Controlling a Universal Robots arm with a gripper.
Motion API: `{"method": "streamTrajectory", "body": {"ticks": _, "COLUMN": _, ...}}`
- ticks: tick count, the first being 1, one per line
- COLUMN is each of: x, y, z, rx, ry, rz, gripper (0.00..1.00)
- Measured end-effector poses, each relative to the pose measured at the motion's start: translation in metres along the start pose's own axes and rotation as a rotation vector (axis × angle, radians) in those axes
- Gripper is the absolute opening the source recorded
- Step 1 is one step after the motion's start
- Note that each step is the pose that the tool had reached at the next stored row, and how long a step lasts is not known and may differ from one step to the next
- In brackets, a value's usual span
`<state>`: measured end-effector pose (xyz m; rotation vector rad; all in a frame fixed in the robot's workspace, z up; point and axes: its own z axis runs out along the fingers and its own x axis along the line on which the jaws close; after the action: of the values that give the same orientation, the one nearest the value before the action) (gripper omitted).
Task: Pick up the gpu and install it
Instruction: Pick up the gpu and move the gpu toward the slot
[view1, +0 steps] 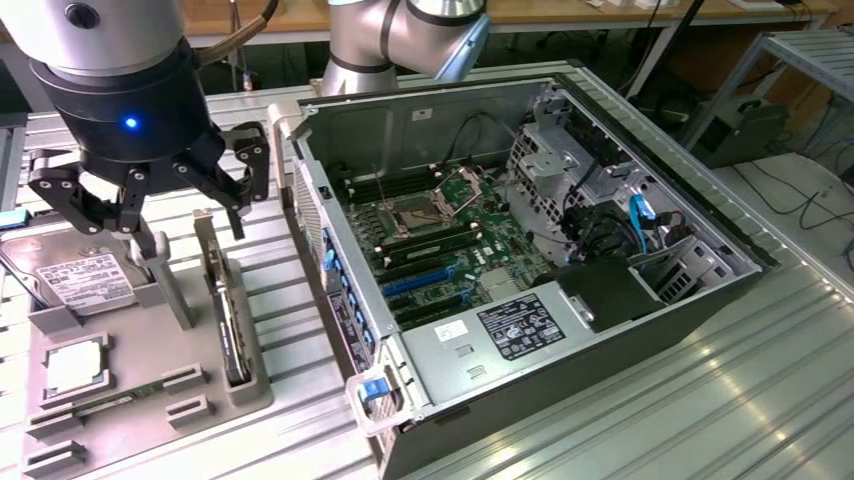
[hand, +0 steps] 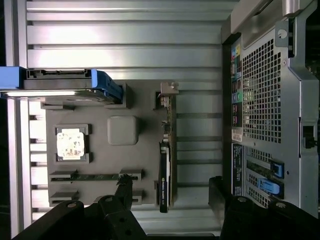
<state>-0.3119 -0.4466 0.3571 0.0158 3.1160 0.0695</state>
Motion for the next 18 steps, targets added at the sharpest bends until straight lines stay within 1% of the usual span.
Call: {"method": "streamTrajectory", "body": {"ticks": 18, "x": 0.0002, "y": -0.0005, "z": 0.0095, "rx": 0.0, "ry": 0.0001, "rz": 0.0, "gripper": 0.72}}
